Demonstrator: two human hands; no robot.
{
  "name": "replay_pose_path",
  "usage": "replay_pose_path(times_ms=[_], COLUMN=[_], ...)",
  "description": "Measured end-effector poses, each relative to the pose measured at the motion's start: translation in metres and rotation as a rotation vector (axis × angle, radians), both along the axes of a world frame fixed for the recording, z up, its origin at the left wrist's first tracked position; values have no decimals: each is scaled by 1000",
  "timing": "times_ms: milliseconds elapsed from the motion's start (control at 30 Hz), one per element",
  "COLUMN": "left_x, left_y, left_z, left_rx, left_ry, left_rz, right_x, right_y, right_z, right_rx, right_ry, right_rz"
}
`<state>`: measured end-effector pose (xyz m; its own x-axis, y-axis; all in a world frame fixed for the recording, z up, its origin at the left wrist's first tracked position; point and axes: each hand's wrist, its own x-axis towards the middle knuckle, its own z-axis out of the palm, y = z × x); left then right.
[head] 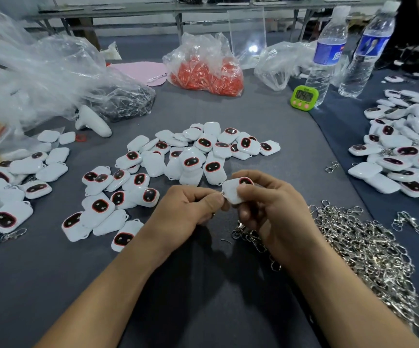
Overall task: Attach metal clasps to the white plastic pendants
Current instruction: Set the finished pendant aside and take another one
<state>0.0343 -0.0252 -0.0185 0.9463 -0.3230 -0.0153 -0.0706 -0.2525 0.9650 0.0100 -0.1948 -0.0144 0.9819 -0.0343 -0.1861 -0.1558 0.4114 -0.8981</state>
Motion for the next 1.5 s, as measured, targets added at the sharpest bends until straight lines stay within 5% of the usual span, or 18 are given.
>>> replay_pose_path(times_ms=[133, 267, 333, 433, 533, 700, 833, 967, 1033, 1167, 1367, 1500], left_x=[-4, -8, -7, -10, -9, -5, -7, -6, -8, -8, -7, -7], left_y=[-1, -3, -4, -6, -11, -14, -12, -9, -11, -14, -16, -20], left_z=[0, -3, -5, -9, -10, -9, -10, -8, -5, -9, -9, -10], left_rx=[248, 754, 841, 702, 308, 90, 230, 776, 857, 830, 231, 25], left_ry=[-297, -786, -887, -800, -378, -146, -303, -710, -740, -747, -280, -179], left_rz=[50, 0, 3, 136, 171, 78, 110, -45, -29, 92, 118, 82], right_x=[-2, -9, -10, -4, 1, 3, 0, -12, -15, -7, 4, 2], right_y=[0, 11, 15, 7, -1, -4, -1, 13, 20, 16, 3, 2], right_z=[0, -7, -9, -5, -1, 1, -1, -8, -9, -7, 1, 1], right_rx=[-162, -799, -882, -575, -233, -69, -240, -918, -1041, -752, -136, -35], right_ry=[-56, -309, -357, -217, -48, 62, -40, -357, -450, -282, 72, 134], right_rz=[-64, -140, -155, -168, -119, -32, -104, -172, -158, -196, -111, -77])
